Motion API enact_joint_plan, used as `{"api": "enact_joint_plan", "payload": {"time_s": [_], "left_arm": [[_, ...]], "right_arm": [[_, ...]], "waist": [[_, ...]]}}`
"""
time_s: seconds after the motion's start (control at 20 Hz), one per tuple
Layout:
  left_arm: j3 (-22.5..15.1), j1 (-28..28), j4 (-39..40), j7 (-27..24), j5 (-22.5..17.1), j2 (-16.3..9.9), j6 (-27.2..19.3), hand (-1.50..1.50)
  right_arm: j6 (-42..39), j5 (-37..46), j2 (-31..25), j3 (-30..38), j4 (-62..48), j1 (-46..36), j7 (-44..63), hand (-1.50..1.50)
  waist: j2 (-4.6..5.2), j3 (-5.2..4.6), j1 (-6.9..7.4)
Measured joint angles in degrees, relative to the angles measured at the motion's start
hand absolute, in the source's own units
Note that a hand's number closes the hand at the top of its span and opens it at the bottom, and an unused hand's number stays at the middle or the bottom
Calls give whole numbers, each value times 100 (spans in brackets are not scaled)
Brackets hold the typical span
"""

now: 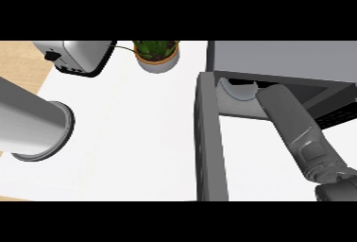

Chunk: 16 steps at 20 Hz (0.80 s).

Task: Pick up the milk, place it into the microwave and close the microwave

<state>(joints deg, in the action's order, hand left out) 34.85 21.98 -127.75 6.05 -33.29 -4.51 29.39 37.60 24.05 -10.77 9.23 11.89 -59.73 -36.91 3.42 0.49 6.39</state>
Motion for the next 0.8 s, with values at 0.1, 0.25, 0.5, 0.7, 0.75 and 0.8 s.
{"api": "enact_joint_plan", "payload": {"time_s": [0.1,0.25,0.5,0.7,0.75,0.8], "left_arm": [[-32,-75,30,27,25,-31,-19,-150],[-60,-144,75,28,65,-40,-28,-150],[-73,-244,158,-9,266,-72,-29,-150],[-94,-343,214,9,393,-118,-59,-150],[-101,-358,250,-11,417,-126,-35,-150],[-119,-371,266,-25,444,-131,-9,-150]], "right_arm": [[152,116,-93,-60,-145,-65,50,150],[454,198,-236,-63,-344,-130,267,-150],[1178,430,-528,-177,-769,-140,968,-150],[1026,471,-473,-216,-699,-236,770,-150],[985,475,-464,-220,-692,-235,714,-150],[920,476,-464,-220,-682,-239,671,-150]], "waist": [[14,-7,32],[30,-18,92],[69,-35,144],[65,-20,170],[62,-17,170],[60,-7,170]]}}
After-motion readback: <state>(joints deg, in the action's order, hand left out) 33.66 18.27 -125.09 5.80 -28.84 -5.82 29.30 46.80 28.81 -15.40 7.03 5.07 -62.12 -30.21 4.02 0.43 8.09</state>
